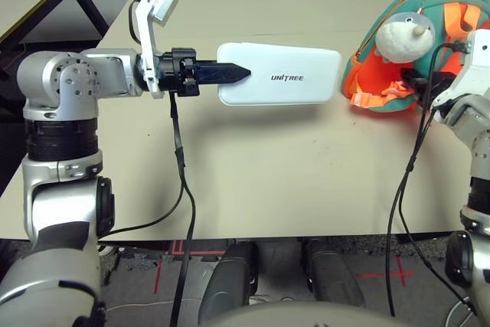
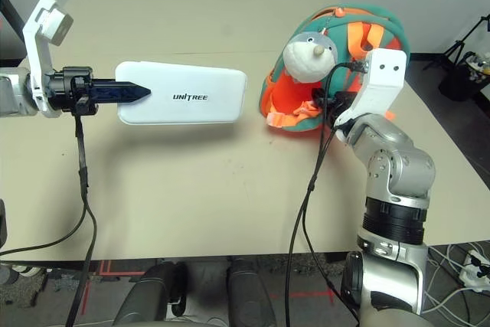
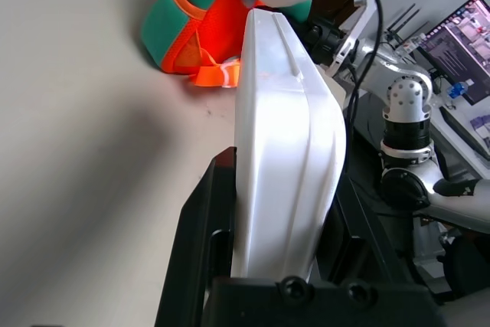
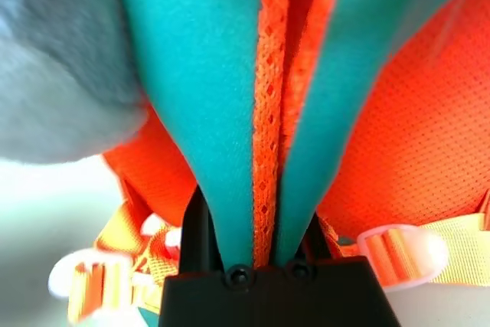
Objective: Put the pencil case into the backpack and zip it.
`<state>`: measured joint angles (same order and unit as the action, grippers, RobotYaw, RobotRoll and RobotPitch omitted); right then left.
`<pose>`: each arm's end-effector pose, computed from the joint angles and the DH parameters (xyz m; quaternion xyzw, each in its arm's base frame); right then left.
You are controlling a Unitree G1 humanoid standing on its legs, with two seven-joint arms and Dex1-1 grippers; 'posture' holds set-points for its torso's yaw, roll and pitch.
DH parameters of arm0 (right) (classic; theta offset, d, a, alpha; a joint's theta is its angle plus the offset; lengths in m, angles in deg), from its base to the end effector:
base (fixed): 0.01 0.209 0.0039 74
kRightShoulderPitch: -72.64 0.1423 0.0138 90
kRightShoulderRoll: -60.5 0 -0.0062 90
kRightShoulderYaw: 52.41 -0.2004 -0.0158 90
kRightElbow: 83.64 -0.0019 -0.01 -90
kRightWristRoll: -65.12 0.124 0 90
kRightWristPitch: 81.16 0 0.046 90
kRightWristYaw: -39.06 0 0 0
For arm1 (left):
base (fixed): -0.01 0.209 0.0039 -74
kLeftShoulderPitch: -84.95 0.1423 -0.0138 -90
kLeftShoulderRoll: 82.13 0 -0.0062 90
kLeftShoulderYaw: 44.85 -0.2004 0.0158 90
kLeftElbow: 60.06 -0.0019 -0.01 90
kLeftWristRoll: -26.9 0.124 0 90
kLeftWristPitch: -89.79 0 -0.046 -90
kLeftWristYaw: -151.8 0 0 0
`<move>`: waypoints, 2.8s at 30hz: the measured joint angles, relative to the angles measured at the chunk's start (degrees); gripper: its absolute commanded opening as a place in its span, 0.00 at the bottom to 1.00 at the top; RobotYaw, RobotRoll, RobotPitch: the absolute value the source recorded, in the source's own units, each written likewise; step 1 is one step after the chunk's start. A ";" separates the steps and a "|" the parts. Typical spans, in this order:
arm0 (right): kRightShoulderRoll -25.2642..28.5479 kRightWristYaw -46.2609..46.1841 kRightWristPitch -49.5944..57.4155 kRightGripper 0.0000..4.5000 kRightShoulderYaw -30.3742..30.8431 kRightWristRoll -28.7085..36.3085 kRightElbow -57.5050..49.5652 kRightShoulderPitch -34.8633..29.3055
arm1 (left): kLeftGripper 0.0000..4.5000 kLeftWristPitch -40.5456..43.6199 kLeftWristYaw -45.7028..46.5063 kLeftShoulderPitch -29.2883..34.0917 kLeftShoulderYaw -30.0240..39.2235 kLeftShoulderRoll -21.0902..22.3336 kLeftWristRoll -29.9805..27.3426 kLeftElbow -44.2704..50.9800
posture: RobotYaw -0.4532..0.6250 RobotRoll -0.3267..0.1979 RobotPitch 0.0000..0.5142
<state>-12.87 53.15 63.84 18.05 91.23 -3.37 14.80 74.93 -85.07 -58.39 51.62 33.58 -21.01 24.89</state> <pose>0.2559 -0.2668 0.1940 0.0033 0.0503 0.0693 0.9963 0.2896 0.2419 0.2519 -0.1096 0.1734 -0.5654 0.7989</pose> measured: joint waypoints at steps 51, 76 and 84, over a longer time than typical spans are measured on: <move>27.13 -20.22 -11.47 0.04 -26.81 65.75 -44.19 -60.68 | 0.32 -17.40 -16.47 -11.27 -8.19 2.28 11.18 -16.71 | 0.19 0.62 0.26; 26.56 -15.79 -11.74 0.04 -20.10 58.49 -39.41 -53.68 | 0.32 -20.82 -23.72 -11.75 -10.45 2.20 11.29 -8.11 | 0.18 0.62 0.27; 26.23 -16.47 -11.74 0.04 -19.62 58.46 -39.43 -53.14 | 0.32 -25.13 -25.85 -12.06 -13.40 0.92 14.99 -11.32 | 0.17 0.62 0.28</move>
<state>13.36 36.68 52.10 -1.57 149.69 -42.80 -38.34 49.81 -110.92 -70.45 38.22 34.50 -6.02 13.57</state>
